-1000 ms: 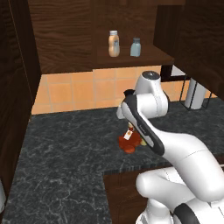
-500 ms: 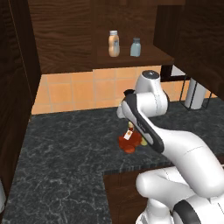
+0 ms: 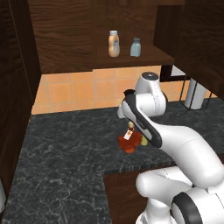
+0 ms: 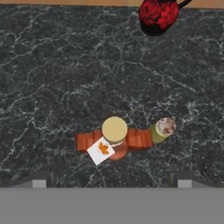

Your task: Put the shaker and condiment bottle from the counter next to their counterparts in the cabinet.

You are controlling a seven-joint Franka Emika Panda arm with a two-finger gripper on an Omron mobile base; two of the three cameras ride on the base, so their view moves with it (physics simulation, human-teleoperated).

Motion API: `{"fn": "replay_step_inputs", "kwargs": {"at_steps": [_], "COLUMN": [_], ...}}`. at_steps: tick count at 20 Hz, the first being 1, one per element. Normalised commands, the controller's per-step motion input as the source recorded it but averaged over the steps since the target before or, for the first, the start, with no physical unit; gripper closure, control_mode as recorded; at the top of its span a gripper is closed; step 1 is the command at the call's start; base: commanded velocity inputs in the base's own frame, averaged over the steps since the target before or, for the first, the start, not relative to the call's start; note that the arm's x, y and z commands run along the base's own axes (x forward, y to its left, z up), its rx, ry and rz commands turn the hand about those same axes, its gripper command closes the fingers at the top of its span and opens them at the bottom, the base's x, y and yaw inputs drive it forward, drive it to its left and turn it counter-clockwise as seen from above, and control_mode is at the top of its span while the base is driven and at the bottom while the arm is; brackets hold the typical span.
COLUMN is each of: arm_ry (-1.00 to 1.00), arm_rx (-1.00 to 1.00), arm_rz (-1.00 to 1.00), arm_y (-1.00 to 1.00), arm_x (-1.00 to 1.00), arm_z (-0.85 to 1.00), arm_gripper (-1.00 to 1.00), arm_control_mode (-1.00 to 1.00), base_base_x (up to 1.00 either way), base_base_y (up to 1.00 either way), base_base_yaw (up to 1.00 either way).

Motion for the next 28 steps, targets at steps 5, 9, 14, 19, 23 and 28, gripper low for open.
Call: {"fn": "replay_step_inputs", "kwargs": {"at_steps": [5,9,14,19,23,28], "arm_ry": [0.0,0.0,0.0,0.0,0.0,0.01], "arm_rx": [0.0,0.0,0.0,0.0,0.0,0.0], "arm_rz": [0.0,0.0,0.0,0.0,0.0,0.0], "arm_y": [0.0,0.0,0.0,0.0,0.0,0.0], "arm_x": [0.01,0.16,0.16,0.03,0.18,0.32], "arm_z": [-0.27,-0.19,-0.1,-0.1,-0.11,-0.06], "arm_gripper": [-1.0,-1.0,-1.0,-1.0,-1.0,-1.0], "arm_control_mode": [-1.0,-1.0,-1.0,-1.0,-1.0,-1.0], "base_base_x": [0.0,0.0,0.0,0.0,0.0,0.0], "base_base_y": [0.0,0.0,0.0,0.0,0.0,0.0], "base_base_yaw": [0.0,0.0,0.0,0.0,0.0,0.0]}}
